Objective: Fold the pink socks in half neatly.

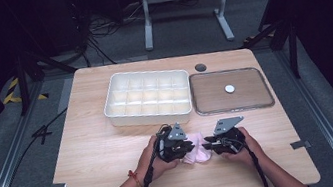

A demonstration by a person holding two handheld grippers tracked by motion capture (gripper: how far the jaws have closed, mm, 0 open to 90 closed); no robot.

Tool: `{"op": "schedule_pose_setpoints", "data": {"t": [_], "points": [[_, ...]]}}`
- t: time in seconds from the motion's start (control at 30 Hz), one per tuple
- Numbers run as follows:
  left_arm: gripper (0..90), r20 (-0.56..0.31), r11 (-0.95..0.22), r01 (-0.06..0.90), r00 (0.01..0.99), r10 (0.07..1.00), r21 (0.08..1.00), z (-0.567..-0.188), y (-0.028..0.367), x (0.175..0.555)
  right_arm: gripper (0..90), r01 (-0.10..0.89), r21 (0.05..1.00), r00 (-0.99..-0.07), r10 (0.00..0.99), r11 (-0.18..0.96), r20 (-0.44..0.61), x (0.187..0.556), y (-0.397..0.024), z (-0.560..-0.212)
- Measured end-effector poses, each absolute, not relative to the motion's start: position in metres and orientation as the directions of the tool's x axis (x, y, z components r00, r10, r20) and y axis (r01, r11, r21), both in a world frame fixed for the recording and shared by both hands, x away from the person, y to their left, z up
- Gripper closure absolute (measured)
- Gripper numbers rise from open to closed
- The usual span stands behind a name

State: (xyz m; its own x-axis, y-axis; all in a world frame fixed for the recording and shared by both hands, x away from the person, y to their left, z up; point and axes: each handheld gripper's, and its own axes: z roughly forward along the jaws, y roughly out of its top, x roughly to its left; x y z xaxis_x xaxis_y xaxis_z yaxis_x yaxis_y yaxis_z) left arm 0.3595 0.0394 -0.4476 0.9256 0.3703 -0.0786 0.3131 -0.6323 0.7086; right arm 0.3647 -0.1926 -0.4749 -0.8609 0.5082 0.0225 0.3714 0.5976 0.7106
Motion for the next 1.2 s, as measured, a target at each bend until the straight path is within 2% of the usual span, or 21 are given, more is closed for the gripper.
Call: {"op": "schedule_pose_setpoints", "data": {"t": [0.27,0.4,0.53,0.8,1.0,1.1,1.2], "points": [[78.8,-0.081,-0.618,0.317,0.922,0.379,0.720,-0.448,0.037,0.359,73.1,0.369,0.713,-0.861,0.508,0.596,0.022,0.365,-0.193,-0.475],[82.7,-0.067,-0.625,0.304,0.925,0.373,0.719,-0.446,0.039,0.358,73.1,0.372,0.713,-0.860,0.509,0.594,0.024,0.365,-0.193,-0.475],[83.6,-0.015,-0.632,0.290,0.915,0.403,0.719,-0.442,0.040,0.358,73.1,0.371,0.712,-0.861,0.509,0.596,0.022,0.364,-0.193,-0.475],[83.7,-0.035,-0.579,0.309,0.900,0.436,0.755,-0.434,0.042,0.362,73.2,0.372,0.713,-0.860,0.509,0.594,0.024,0.364,-0.193,-0.475],[83.3,-0.024,-0.607,0.307,0.903,0.428,0.733,-0.442,0.034,0.361,73.1,0.372,0.713,-0.860,0.509,0.594,0.024,0.364,-0.193,-0.475],[78.2,-0.024,-0.615,0.305,0.906,0.422,0.727,-0.445,0.032,0.361,73.0,0.371,0.712,-0.861,0.508,0.596,0.022,0.364,-0.193,-0.475],[74.8,-0.059,-0.568,0.318,0.903,0.426,0.759,-0.441,0.037,0.361,72.3,0.372,0.711,-0.860,0.511,0.596,0.021,0.364,-0.193,-0.475]]}}
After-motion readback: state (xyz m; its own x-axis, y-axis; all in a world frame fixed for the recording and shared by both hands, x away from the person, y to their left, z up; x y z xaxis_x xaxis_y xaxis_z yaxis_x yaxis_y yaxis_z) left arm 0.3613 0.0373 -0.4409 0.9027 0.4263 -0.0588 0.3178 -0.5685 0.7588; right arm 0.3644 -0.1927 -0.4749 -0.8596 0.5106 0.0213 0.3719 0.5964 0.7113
